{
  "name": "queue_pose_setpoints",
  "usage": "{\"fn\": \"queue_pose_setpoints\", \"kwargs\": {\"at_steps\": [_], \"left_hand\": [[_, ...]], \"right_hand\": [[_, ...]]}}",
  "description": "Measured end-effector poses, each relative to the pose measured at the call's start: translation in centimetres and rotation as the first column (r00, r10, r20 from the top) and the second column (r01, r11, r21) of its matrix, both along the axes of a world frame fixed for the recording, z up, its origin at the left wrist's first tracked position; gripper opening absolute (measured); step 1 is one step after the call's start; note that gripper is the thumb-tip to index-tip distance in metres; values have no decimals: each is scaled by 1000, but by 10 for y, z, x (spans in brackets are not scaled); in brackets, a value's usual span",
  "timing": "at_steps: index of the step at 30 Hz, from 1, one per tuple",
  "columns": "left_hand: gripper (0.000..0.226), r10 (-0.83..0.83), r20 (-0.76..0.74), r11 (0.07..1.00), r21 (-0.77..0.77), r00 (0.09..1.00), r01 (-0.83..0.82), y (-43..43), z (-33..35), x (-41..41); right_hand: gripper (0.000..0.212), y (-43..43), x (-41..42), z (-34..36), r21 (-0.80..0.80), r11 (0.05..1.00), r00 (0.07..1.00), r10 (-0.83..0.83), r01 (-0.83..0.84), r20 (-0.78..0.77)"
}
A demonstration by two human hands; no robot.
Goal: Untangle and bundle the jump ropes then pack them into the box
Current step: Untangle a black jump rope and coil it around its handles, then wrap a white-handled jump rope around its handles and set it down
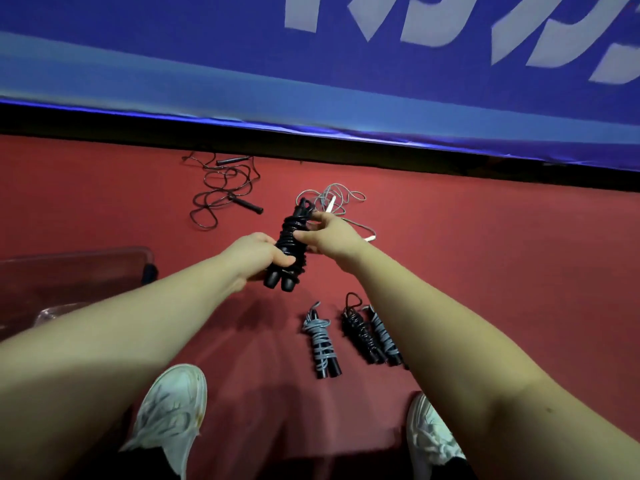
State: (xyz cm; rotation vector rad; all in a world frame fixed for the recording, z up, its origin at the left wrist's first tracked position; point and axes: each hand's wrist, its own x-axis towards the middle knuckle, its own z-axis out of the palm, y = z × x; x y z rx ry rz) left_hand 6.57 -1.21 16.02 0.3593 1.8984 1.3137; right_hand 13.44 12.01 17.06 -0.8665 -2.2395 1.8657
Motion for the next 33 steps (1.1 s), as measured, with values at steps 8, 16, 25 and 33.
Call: {"fn": "queue_pose_setpoints", "kwargs": {"at_steps": [8,16,25,33], "left_hand": [[22,-43,195,947,-306,980,102,-3,-80,20],[19,43,292,908,-410,955,84,6,-170,37],[46,-84,162,916,-376,983,140,23,-260,48],[35,-399,-91,762,-586,912,275,32,-201,52]], "right_hand": [[33,-12,19,-74,215,901,856,251,-377,451],[34,-23,24,-128,263,770,661,259,-581,704],[43,4,37,-178,325,739,647,192,-590,738],[42,-2,38,-175,313,667,578,216,-676,787]]}}
